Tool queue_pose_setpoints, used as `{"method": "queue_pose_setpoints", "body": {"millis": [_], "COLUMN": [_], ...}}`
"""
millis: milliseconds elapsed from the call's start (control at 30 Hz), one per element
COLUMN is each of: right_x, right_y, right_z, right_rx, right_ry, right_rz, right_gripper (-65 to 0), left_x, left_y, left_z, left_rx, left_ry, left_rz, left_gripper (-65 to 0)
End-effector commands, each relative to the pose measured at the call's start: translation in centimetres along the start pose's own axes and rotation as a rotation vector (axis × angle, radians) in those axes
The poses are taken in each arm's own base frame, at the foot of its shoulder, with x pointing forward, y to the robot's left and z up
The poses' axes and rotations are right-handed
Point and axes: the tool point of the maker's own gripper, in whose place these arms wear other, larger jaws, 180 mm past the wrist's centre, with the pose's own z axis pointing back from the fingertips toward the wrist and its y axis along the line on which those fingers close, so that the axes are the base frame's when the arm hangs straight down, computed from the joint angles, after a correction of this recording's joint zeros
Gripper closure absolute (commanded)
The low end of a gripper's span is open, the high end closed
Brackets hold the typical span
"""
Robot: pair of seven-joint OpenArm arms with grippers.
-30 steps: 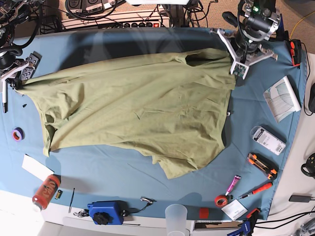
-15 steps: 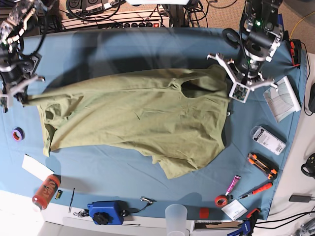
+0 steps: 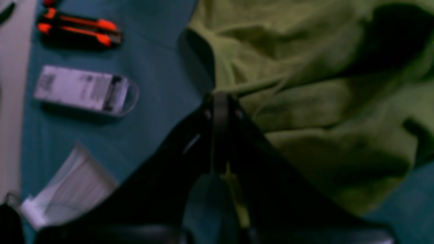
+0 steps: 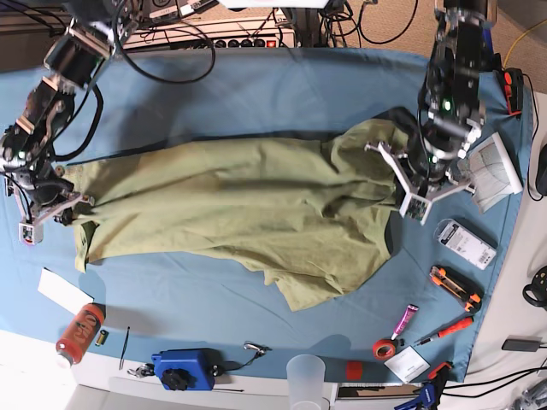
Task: Layout the t-shirt on the table in an organized manner, then fold the t-shirt properly
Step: 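Pull the shirt taut between grippers and lay it down, then release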
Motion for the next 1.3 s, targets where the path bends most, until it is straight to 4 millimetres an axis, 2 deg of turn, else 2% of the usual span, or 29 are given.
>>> {"method": "queue_pose_setpoints", "body": {"millis": [0, 167, 300, 400, 600, 733, 767, 833, 900, 967, 1067, 1133, 1267], "right_x": [2.2, 2.1, 1.7, 2.0, 2.8, 2.5, 2.4, 2.3, 2.2, 2.4, 3.4, 4.9, 7.9], "right_y": [-0.7, -0.6, -0.8, -0.6, -0.1, 0.2, 0.2, 0.5, 0.9, 0.9, 1.1, 1.2, 1.3], "right_z": [0.0, -2.0, -3.0, -3.5, -4.1, -4.2, -4.2, -4.2, -4.2, -4.2, -3.8, -3.0, 0.0], "right_rx": [-0.008, 0.03, 0.011, -0.009, -0.063, -0.062, -0.058, -0.039, -0.018, -0.018, -0.002, 0.028, 0.083], "right_ry": [-0.055, -0.038, -0.001, -0.004, -0.026, -0.009, -0.005, 0.004, 0.007, 0.004, -0.019, -0.062, -0.153], "right_rz": [-0.007, -0.054, 0.002, 0.054, 0.118, 0.128, 0.131, 0.149, 0.169, 0.168, 0.137, 0.099, 0.079], "right_gripper": [0.0, 0.0, 0.0, 0.0, 0.0, 0.0, 0.0, -2.0, -12.5, -19.0, -18.9, -18.9, -18.9], "left_x": [1.1, 1.1, 0.3, 0.4, 1.2, 1.4, 1.4, 1.5, 1.5, 1.8, 2.2, 2.7, 4.1], "left_y": [0.7, 1.8, 1.3, 0.8, 1.4, 1.5, 1.6, 1.6, 1.6, 2.3, 3.9, 4.5, 4.0], "left_z": [-0.3, -2.0, -2.6, -2.9, -3.7, -4.0, -4.0, -4.0, -4.0, -4.0, -3.5, -2.8, -0.4], "left_rx": [0.016, 0.027, -0.01, -0.042, -0.035, -0.037, -0.037, -0.036, -0.032, 0.003, 0.086, 0.126, 0.135], "left_ry": [-0.034, -0.014, 0.005, -0.021, -0.05, -0.052, -0.053, -0.054, -0.058, -0.066, -0.034, 0.002, 0.012], "left_rz": [0.0, 0.014, 0.055, 0.035, 0.046, 0.055, 0.055, 0.056, 0.058, 0.085, 0.128, 0.124, 0.1], "left_gripper": [0.0, 0.0, 0.0, 0.0, 0.0, 0.0, -4.6, -20.9, -30.7, -31.8, -31.7, -31.7, -31.6]}}
